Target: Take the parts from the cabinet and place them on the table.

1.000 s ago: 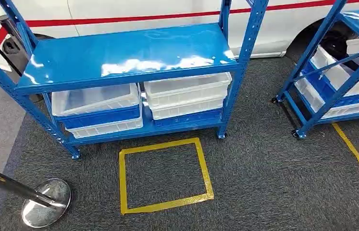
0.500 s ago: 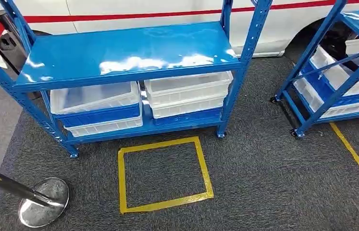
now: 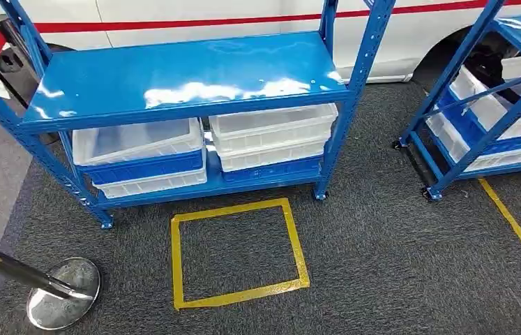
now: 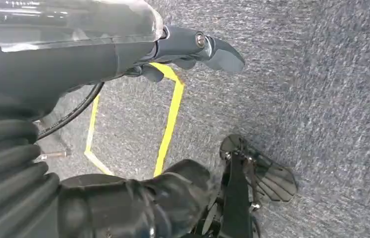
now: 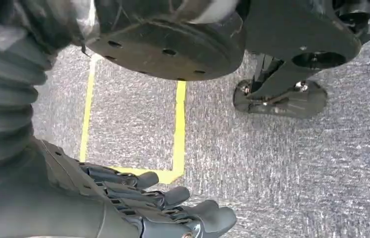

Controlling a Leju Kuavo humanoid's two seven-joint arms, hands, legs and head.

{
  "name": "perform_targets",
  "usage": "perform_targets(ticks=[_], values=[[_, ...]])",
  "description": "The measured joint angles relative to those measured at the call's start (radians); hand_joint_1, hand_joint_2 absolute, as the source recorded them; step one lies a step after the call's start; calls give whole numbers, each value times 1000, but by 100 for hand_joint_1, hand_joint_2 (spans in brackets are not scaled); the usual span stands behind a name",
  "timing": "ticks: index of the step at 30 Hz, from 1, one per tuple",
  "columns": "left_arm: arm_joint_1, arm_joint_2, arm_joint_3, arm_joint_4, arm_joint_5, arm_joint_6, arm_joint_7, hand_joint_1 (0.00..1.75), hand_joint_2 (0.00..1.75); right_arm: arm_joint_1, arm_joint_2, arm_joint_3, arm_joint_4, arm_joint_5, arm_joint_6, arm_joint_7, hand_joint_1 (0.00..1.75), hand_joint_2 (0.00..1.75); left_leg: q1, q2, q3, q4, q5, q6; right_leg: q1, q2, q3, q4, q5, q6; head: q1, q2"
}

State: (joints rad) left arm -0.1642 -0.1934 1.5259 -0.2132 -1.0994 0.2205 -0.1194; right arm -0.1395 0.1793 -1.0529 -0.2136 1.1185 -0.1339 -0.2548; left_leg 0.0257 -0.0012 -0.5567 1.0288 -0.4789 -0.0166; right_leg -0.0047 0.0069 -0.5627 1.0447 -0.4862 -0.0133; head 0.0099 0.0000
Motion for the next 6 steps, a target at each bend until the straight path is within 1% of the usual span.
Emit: perform_targets(ticks=[6], values=[[0,0,0,0,8,-3,8,0,175,0,0,-7,0,-3,2,-1,0,175,1,0,0,0,0,0,1,0,0,0,0,0,0,0]])
